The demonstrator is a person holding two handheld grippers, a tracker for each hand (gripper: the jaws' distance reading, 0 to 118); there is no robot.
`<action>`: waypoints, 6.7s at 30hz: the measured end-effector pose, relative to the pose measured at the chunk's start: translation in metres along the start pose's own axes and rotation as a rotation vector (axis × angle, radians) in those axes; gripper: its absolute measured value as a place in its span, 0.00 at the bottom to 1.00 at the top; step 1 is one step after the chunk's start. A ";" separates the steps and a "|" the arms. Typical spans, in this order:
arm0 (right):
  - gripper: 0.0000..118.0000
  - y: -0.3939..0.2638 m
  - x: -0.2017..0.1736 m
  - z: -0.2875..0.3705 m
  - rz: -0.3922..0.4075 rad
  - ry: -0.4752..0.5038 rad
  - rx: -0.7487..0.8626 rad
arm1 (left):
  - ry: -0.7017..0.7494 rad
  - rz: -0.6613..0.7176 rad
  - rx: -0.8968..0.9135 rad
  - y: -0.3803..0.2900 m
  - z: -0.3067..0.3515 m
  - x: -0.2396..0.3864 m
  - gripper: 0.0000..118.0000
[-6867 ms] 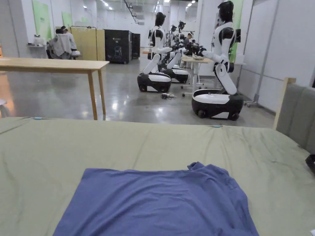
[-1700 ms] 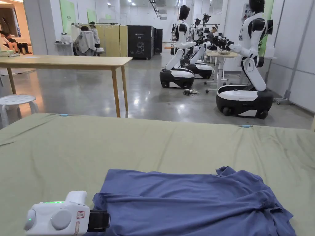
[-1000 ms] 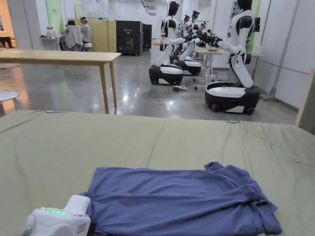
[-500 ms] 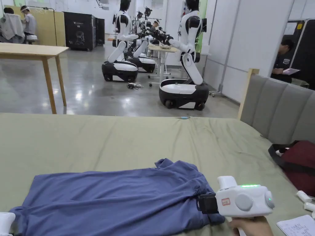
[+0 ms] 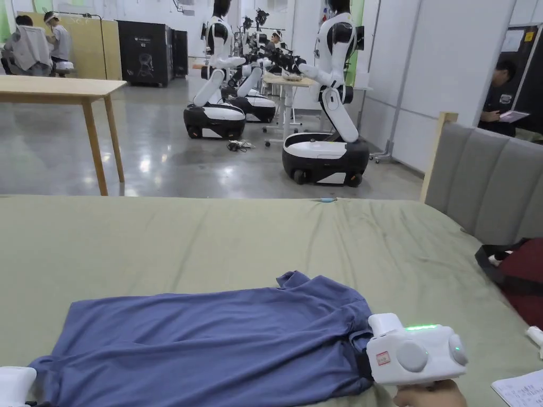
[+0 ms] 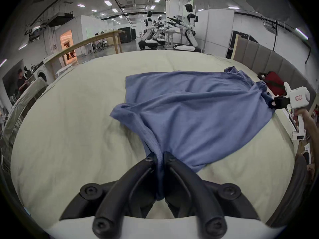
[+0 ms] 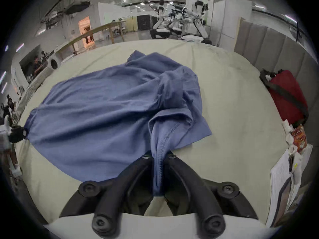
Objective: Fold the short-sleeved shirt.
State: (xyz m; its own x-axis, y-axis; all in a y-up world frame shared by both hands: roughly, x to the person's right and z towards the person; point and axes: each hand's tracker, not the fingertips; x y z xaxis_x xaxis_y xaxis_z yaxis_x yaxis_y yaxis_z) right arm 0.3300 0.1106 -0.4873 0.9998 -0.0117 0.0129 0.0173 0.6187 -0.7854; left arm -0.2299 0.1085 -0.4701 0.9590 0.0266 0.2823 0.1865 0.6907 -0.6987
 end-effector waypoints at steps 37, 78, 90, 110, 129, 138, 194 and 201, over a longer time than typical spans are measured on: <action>0.99 -0.146 -0.014 0.197 0.075 0.014 0.143 | -0.029 0.093 0.136 -0.108 0.142 0.002 1.00; 0.00 -0.166 -0.040 0.252 0.022 -0.006 0.327 | 0.087 0.058 -0.165 0.086 -0.102 -0.025 0.81; 0.00 -0.164 -0.047 0.237 0.038 0.018 0.276 | 0.052 -0.028 -0.027 0.079 -0.068 -0.002 0.02; 0.81 0.044 0.034 -0.014 -0.028 -0.073 -0.076 | 0.031 -0.042 -0.012 0.074 -0.053 0.006 0.02; 0.02 0.028 0.005 -0.016 0.046 -0.065 -0.079 | 0.035 -0.058 -0.022 0.071 -0.044 0.017 0.02; 0.02 0.032 0.020 0.075 -0.044 0.029 0.162 | 0.016 -0.059 0.083 0.079 0.018 0.008 0.02; 0.29 -0.193 -0.025 0.303 -0.058 0.129 0.445 | -0.038 0.289 0.299 -0.134 0.214 -0.003 0.33; 0.00 -0.193 -0.041 0.307 -0.078 0.072 0.525 | 0.004 0.228 0.341 -0.139 0.230 0.002 0.00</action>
State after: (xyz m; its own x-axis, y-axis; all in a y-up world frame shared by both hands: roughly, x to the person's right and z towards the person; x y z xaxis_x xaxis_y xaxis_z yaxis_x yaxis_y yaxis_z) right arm 0.2855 0.2328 -0.1458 0.9933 -0.1159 0.0016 0.1084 0.9234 -0.3682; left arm -0.3027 0.1790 -0.2210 0.9685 0.2044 0.1422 -0.1119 0.8674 -0.4849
